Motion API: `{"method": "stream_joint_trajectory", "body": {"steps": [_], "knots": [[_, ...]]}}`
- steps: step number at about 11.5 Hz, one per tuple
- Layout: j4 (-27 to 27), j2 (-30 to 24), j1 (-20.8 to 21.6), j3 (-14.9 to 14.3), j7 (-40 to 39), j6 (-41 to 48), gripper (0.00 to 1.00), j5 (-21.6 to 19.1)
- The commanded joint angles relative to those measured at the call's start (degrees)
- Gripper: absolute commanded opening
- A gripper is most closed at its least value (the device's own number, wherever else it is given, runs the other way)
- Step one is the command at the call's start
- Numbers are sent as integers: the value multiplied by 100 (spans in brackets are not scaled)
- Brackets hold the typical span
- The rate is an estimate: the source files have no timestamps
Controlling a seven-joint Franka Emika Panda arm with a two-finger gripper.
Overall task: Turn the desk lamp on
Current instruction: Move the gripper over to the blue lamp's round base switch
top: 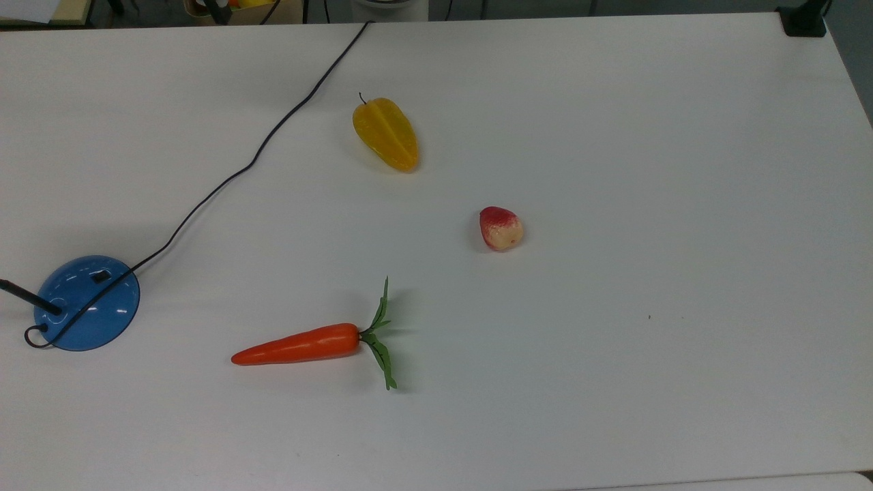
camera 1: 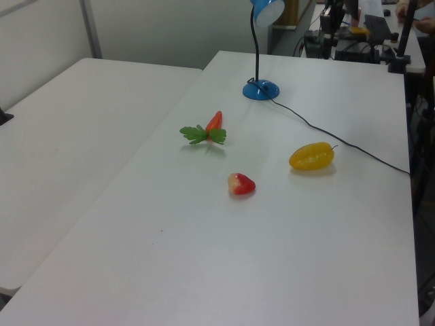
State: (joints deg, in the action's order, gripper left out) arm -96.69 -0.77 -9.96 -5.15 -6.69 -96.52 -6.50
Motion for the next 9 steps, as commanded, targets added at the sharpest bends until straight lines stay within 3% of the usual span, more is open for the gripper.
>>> {"method": "stream_joint_trajectory", "body": {"steps": [1, 4, 9], "knots": [[-244, 103, 143, -12, 360, -682, 0, -141], [-376, 594, 135, 58, 729, -1620, 0, -106], [-359, 1394, -234, 15, 1241, -3274, 0, 8]]}}
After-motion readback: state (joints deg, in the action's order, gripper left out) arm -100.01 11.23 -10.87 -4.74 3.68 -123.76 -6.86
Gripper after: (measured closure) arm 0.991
